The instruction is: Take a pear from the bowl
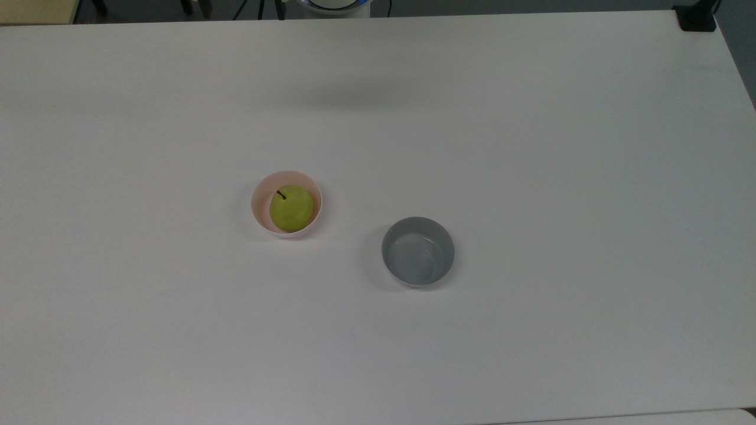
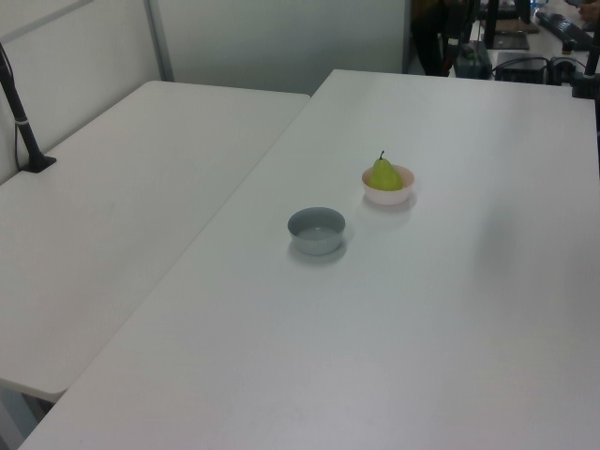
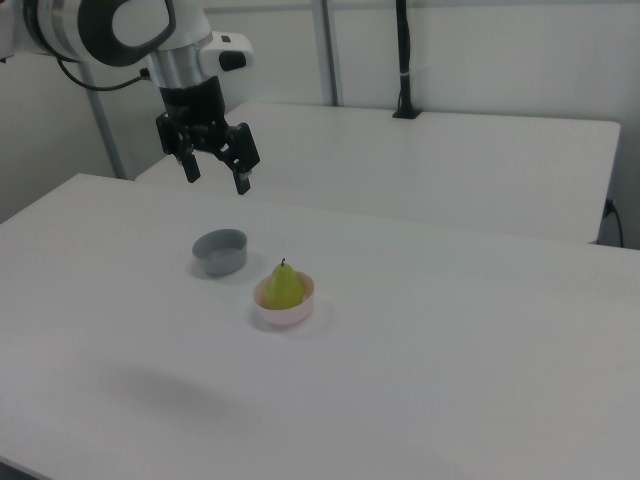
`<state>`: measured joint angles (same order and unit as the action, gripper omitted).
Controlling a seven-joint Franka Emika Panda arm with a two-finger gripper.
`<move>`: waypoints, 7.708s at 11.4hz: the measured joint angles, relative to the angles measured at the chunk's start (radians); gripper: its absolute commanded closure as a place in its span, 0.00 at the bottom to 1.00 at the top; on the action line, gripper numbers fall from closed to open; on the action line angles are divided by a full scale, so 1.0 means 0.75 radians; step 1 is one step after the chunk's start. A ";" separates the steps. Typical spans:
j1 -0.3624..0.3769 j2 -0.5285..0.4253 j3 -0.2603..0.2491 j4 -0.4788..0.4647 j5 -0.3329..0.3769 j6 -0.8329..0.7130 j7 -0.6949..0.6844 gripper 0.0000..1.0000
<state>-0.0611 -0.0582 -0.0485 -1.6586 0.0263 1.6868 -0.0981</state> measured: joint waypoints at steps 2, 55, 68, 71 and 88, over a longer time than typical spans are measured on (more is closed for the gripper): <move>0.000 0.001 0.002 0.000 0.000 0.000 0.000 0.00; -0.019 0.488 0.098 -0.107 0.022 0.700 -0.492 1.00; -0.151 0.359 -0.028 0.284 -0.034 0.058 -0.696 1.00; -0.216 0.391 -0.060 0.249 0.019 0.157 -0.803 1.00; -0.330 0.755 -0.061 0.161 0.228 0.609 -0.852 0.00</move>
<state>-0.3088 0.5077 -0.0940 -1.5379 0.1971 2.1438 -0.7369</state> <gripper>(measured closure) 0.361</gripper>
